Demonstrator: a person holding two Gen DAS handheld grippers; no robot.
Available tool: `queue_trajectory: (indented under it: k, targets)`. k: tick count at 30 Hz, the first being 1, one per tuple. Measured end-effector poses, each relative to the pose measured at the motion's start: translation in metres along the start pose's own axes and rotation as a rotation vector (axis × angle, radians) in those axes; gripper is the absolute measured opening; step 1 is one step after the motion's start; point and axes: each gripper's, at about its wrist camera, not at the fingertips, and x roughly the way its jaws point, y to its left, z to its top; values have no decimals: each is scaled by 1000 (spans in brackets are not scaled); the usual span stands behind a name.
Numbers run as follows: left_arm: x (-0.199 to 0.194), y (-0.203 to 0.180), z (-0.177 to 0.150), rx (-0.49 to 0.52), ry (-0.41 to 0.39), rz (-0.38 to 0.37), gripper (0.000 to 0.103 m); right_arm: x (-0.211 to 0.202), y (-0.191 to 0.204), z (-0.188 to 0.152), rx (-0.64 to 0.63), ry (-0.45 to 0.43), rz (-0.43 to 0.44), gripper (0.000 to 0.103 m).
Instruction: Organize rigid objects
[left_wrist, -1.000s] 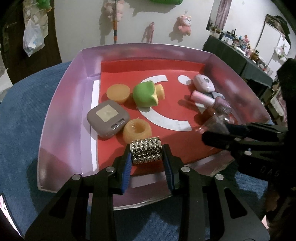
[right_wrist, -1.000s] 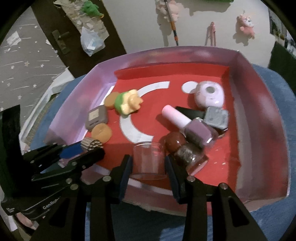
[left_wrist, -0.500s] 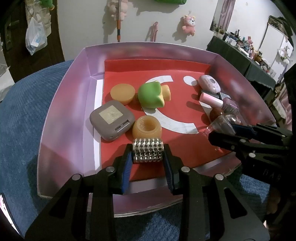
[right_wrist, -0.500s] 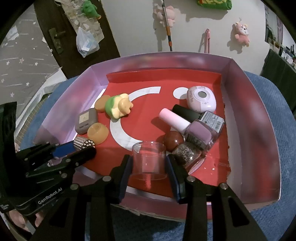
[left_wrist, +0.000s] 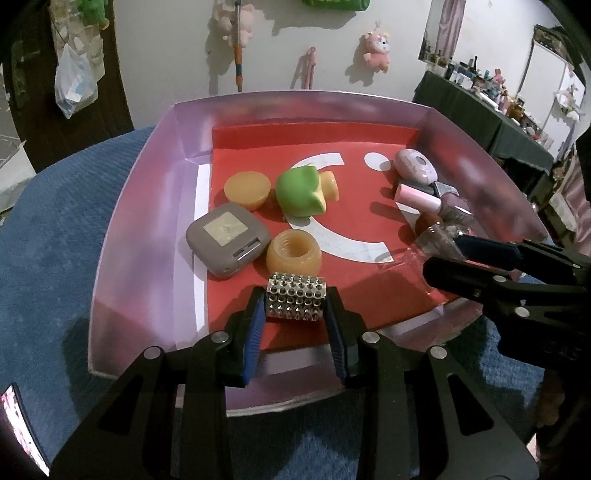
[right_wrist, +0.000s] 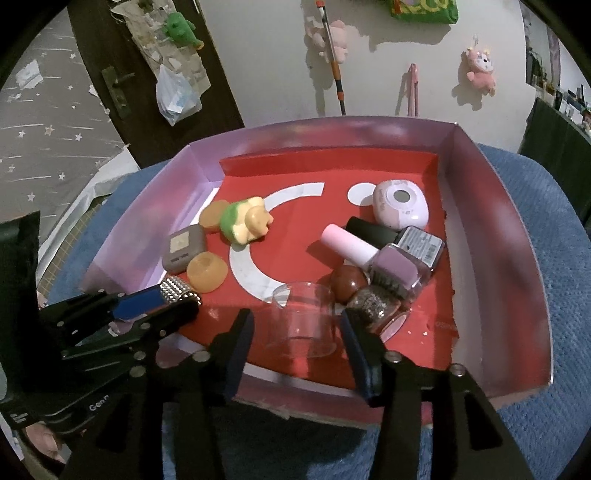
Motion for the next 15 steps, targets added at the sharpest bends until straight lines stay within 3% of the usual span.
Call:
queue_trajectory:
  k: [4, 5, 6, 7, 8, 15]
  targets:
    - [-7, 0, -3, -1, -11, -4, 30, -12, -1, -4, 13, -28, 12, 57]
    - [-9, 0, -4, -1, -16, 1, 35, -14, -1, -4, 16, -34, 15, 57]
    - [-11, -1, -4, -2, -21, 4, 43, -18, -2, -6, 20, -42, 20, 58]
    - [-13, 0, -4, -3, -29, 7, 67, -21, -2, -7, 23, -49, 23, 59]
    - [-17, -1, -5, -6, -43, 6, 82, -26, -2, -8, 26, -60, 25, 62]
    - [-42, -2, -10, -9, -106, 32, 84, -60, 3, -18, 36, -160, 25, 68]
